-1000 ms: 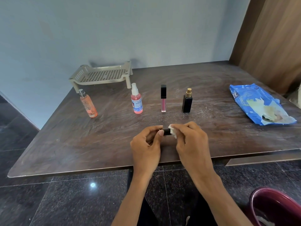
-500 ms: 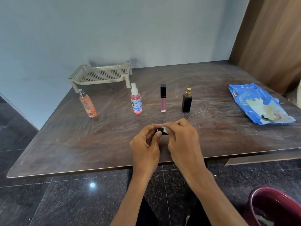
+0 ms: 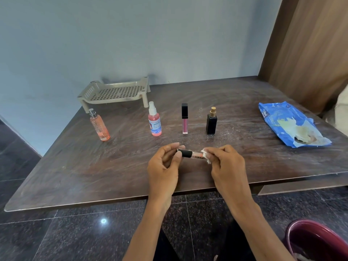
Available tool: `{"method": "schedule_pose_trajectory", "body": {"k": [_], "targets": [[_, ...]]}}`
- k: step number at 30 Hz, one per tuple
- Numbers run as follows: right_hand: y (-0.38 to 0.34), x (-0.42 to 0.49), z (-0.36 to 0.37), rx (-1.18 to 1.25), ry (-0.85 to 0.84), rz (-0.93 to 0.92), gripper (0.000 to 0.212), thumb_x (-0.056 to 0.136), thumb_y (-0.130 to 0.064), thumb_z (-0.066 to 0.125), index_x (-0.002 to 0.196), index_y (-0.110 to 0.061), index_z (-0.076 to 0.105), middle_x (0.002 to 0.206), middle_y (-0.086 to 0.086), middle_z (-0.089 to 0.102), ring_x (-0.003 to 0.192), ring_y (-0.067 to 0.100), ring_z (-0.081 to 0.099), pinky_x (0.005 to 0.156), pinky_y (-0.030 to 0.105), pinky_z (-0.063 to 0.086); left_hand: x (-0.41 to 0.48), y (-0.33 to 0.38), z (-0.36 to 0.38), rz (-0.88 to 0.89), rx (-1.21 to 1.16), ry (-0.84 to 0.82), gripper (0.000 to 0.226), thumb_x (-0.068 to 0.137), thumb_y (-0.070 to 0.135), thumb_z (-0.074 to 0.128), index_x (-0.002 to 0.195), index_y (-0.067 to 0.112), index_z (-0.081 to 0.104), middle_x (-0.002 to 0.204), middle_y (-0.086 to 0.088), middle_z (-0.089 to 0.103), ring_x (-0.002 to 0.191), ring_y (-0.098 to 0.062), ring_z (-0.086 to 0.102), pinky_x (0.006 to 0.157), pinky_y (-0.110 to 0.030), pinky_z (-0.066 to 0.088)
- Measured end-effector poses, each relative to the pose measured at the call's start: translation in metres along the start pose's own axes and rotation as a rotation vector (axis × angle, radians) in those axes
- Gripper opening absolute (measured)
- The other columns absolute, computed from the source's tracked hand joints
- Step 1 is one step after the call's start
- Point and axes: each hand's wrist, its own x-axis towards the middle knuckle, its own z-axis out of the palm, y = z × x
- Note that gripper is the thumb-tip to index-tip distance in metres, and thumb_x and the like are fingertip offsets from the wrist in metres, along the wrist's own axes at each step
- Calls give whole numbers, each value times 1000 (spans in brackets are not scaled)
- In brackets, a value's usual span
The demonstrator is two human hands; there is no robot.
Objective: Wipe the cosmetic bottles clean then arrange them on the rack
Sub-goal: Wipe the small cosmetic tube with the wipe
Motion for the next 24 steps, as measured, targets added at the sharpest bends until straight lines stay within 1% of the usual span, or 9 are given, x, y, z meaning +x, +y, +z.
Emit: {"method": "schedule_pose_trajectory", "body": {"k": [3,4,8,12,14,17,18,21,24], "targets": [[-1,-3,0,17,16,-1,19,94,-15,61,109,-12,73,86,-2,57,74,7,56,66,10,43,0,3,4,-46,-45,50,13,91,15,73,103,17,75,99,5,79,98,-8,73,89,-25,55],[0,-5,0,25,23,-3,20,94,-16,61,110,-12,73,87,-2,57,74,7,56,68,9,44,0,3,5,-55,-49,76,11,89,16,74,100,18,76,97,5,79,96,-8,73,89,-26,56],[0,-8,1,42,63,-2,21,93,-15,63,110,-13,73,89,-1,61,75,7,59,72,11,44,0,4,9,-71,-121,103,15,89,8,73,99,17,78,97,-1,80,97,-12,74,96,-35,56],[-5,-8,3,62,67,0,19,92,-12,64,108,-13,74,88,-2,62,75,6,59,72,10,44,-2,0,9,4,-64,92,18,92,6,69,105,16,76,100,0,79,102,-14,74,100,-41,54],[-11,-7,7,78,55,-14,18,93,-12,64,107,-13,74,88,-2,62,76,8,60,72,14,46,-3,-4,6,30,-25,77,18,93,8,68,107,17,76,101,2,79,103,-15,73,100,-43,54],[-25,-5,20,89,18,-63,18,93,-12,63,107,-15,74,87,0,60,76,13,59,68,27,51,-4,-7,3,76,32,65,18,94,11,69,106,22,75,101,3,79,101,-14,74,96,-39,56],[-30,-5,24,87,9,-83,18,93,-11,62,106,-15,74,87,0,59,76,14,58,67,29,51,-4,-7,3,81,37,66,17,93,12,69,105,23,75,100,3,79,100,-14,74,94,-38,56],[-41,-6,30,64,-8,-121,17,92,-7,62,102,-13,74,84,0,56,73,13,55,60,24,48,-3,-9,3,63,8,76,16,92,13,70,103,23,75,99,2,79,99,-16,75,92,-39,57],[-34,-6,29,105,-7,-131,17,92,-9,63,104,-14,74,85,0,58,75,15,58,64,32,52,-3,-10,3,61,5,70,17,92,9,70,103,22,75,98,2,79,98,-15,75,91,-37,57]]}}
